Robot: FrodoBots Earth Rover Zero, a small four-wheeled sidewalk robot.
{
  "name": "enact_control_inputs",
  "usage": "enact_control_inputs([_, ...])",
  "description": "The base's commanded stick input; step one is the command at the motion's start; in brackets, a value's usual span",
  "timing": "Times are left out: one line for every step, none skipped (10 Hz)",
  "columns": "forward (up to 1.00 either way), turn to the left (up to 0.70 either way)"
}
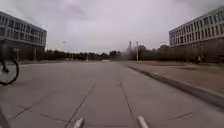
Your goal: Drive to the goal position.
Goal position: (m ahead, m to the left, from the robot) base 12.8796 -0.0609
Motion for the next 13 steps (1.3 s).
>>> enact_control_inputs([0.7, 0.0])
enact_control_inputs([0.7, 0.0])
enact_control_inputs([0.7, 0.0])
enact_control_inputs([0.7, 0.0])
enact_control_inputs([0.7, 0.0])
enact_control_inputs([0.7, 0.0])
enact_control_inputs([0.7, 0.0])
enact_control_inputs([0.7, 0.0])
enact_control_inputs([0.7, 0.0])
enact_control_inputs([0.7, 0.0])
enact_control_inputs([0.7, 0.0])
enact_control_inputs([0.7, 0.0])
enact_control_inputs([0.7, 0.0])
